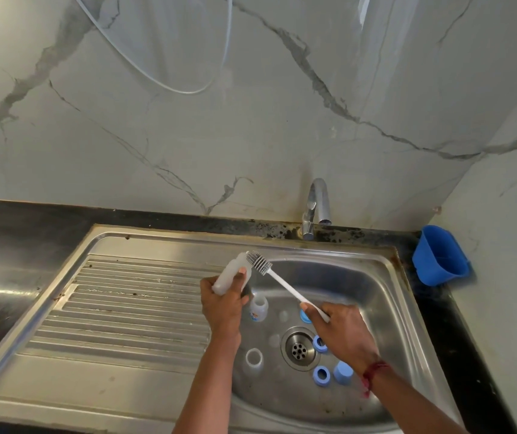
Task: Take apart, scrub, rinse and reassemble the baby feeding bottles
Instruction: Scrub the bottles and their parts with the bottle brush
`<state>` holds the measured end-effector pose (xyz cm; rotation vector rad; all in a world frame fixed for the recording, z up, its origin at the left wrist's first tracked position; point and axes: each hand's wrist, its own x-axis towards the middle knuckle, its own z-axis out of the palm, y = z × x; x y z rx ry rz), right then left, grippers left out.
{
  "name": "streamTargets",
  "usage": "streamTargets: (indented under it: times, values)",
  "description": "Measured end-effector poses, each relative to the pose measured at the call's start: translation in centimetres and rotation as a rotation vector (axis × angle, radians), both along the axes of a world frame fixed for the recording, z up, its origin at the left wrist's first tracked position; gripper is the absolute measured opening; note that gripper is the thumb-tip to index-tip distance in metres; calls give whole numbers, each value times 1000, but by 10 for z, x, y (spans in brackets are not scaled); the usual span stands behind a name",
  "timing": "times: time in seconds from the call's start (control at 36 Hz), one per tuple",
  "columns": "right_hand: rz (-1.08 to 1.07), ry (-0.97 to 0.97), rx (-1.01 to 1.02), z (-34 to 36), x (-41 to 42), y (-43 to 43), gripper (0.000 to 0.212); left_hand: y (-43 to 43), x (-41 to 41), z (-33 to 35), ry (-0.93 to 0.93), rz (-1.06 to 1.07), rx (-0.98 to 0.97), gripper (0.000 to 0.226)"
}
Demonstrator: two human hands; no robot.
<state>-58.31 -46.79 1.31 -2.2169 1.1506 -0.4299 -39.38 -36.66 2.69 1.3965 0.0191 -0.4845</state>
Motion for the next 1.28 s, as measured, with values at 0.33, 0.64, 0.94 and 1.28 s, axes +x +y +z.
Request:
streamTargets:
  times: [0.33, 0.64, 0.94, 1.28]
  values:
    - [-90, -33, 135, -4, 0, 2, 64, 9, -3, -32, -251, -366, 490, 53]
    - [-173, 46, 218, -48, -27, 4, 63, -7, 4, -86, -632, -869, 995, 58]
    - [-217, 34, 392, -57, -26, 0, 63, -25, 10, -130, -555, -1046, 1185, 64]
    - [-178, 42, 432, -67, -16, -18, 56, -49, 12, -145, -804, -1202, 1503, 36]
